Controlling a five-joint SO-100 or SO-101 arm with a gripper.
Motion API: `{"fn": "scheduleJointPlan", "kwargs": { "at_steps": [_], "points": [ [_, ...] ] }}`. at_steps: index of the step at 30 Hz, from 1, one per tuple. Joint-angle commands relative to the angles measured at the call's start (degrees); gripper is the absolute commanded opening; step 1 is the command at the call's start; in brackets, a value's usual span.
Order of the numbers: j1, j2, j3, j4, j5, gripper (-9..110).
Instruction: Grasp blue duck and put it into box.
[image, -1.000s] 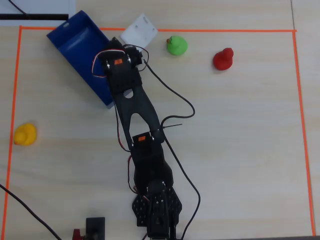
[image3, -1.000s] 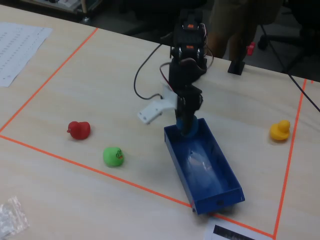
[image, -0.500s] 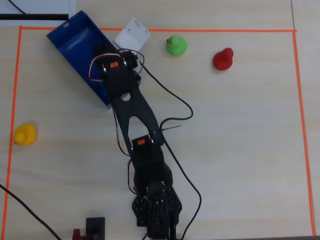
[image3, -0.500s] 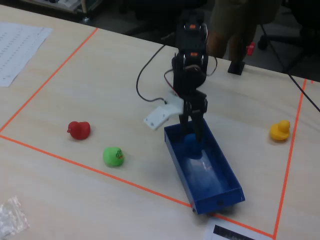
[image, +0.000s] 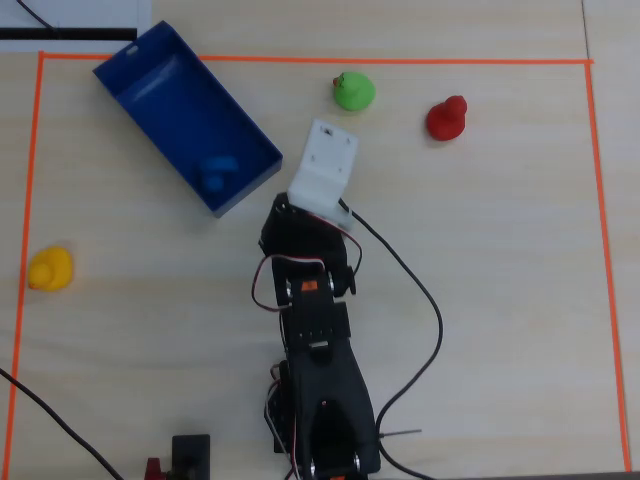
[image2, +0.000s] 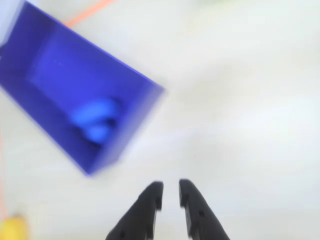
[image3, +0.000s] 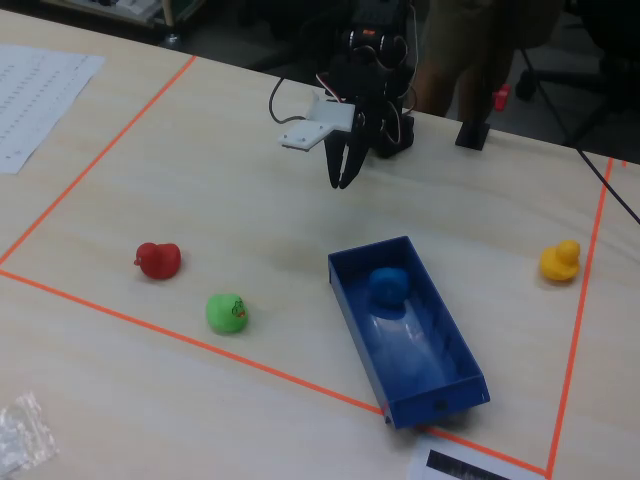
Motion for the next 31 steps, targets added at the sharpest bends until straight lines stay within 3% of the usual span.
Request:
{"fn": "scheduleJointPlan", "kwargs": {
  "at_steps": [1, 7, 13, 31],
  "points": [
    [2.46, 19.25, 18.72, -1.32, -4.04, 0],
    [5.45, 33.84, 32.7, 5.45, -8.44, 0],
    [4.57, 41.57, 35.42, 24.96, -13.01, 0],
    [5.8, 41.57, 35.42, 25.31, -10.02, 0]
  ]
}}
